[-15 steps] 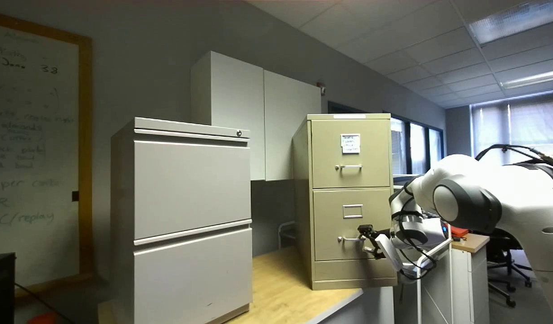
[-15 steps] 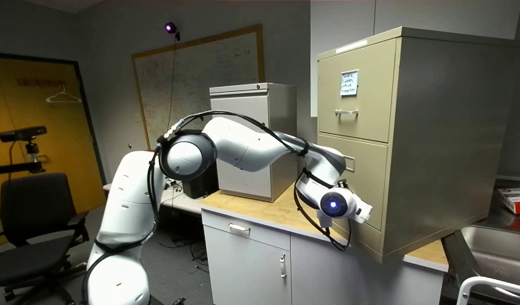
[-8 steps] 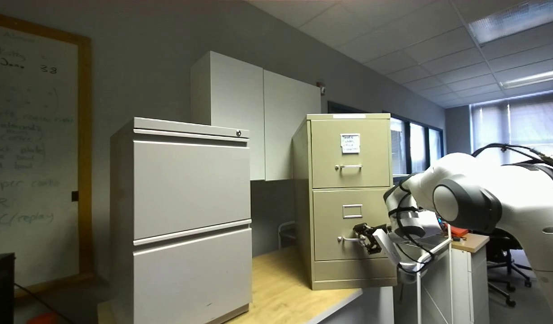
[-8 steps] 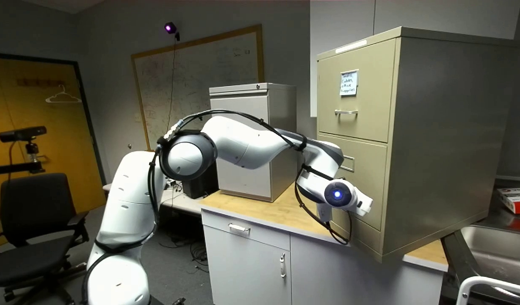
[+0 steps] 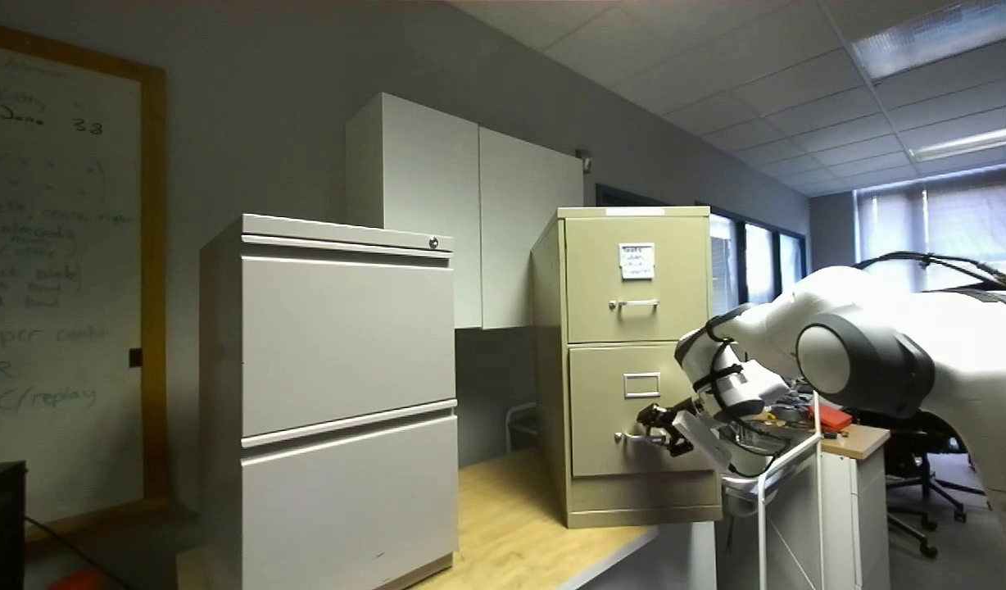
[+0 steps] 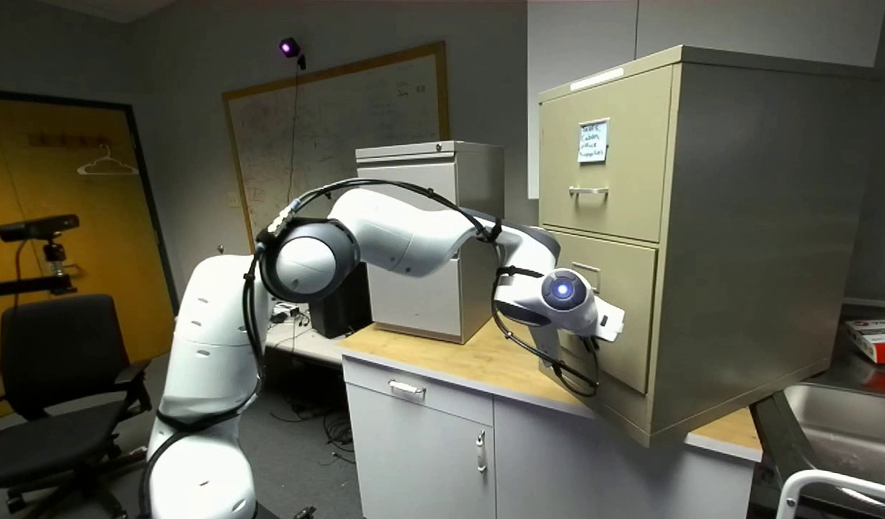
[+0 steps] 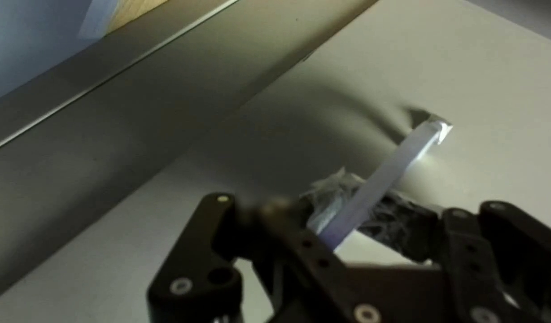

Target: Pull open the bottom drawer on the beige filing cabinet

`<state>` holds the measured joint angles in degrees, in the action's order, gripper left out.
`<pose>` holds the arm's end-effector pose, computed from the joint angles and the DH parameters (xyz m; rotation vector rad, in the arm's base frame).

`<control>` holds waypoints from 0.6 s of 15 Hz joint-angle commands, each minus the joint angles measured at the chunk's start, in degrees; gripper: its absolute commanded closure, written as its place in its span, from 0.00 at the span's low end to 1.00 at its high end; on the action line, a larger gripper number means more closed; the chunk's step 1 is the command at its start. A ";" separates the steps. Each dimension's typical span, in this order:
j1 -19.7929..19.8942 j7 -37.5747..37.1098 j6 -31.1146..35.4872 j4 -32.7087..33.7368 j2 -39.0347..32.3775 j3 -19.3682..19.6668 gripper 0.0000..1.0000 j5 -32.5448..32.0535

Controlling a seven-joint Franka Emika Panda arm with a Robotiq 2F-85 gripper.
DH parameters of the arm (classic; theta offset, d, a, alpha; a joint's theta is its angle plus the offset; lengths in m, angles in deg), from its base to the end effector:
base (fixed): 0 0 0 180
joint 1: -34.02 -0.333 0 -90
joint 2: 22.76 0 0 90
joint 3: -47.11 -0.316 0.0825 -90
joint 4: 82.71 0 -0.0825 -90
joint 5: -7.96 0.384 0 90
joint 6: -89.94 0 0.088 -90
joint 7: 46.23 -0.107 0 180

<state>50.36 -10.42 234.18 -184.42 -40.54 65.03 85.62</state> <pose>0.5593 -0.3685 0.4350 -2.1510 1.0642 -1.1016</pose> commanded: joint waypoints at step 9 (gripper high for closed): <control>-0.63 0.98 -1.52 -23.58 15.89 -2.90 0.91 -0.81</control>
<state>50.62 -10.42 233.77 -196.75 -30.82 63.34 85.77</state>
